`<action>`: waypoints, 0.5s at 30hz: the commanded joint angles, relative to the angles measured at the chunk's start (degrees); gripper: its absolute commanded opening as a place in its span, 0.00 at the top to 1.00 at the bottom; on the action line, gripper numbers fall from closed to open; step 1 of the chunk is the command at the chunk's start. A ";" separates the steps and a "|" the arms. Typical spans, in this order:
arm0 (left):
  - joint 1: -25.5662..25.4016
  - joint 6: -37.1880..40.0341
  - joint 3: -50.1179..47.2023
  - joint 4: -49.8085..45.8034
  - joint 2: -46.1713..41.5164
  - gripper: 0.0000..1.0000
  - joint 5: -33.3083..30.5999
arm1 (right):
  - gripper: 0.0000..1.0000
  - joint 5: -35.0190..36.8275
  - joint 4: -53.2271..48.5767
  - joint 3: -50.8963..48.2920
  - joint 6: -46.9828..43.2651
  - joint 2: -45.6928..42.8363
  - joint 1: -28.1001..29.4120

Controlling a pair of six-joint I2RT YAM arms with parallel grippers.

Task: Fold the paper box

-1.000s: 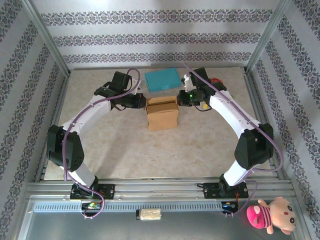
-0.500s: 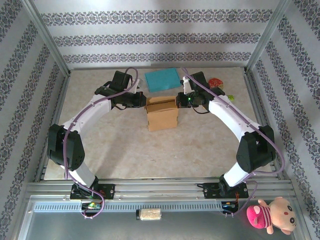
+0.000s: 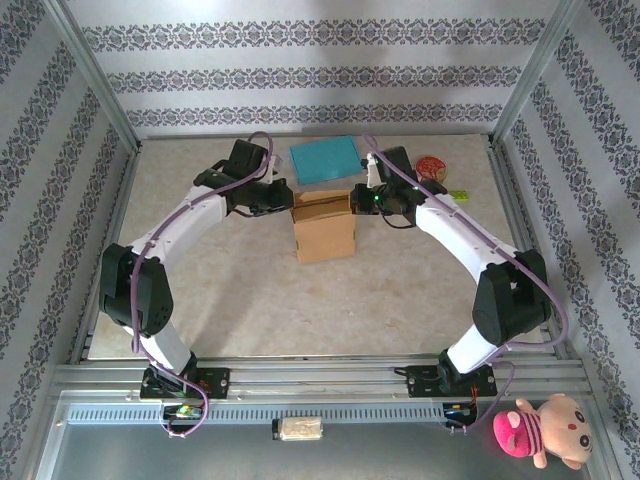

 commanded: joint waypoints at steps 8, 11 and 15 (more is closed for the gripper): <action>-4.26 -10.05 -2.84 -3.43 0.21 0.92 -8.80 | 0.96 0.63 -7.64 -4.47 1.95 0.47 1.92; -4.29 -11.21 -2.97 -2.21 -0.62 0.91 -8.99 | 0.96 1.26 -7.06 -5.22 1.90 -0.40 1.96; -4.40 -12.78 -4.58 -0.99 -1.63 0.90 -7.67 | 0.93 2.41 -5.53 -7.56 3.04 -2.14 2.22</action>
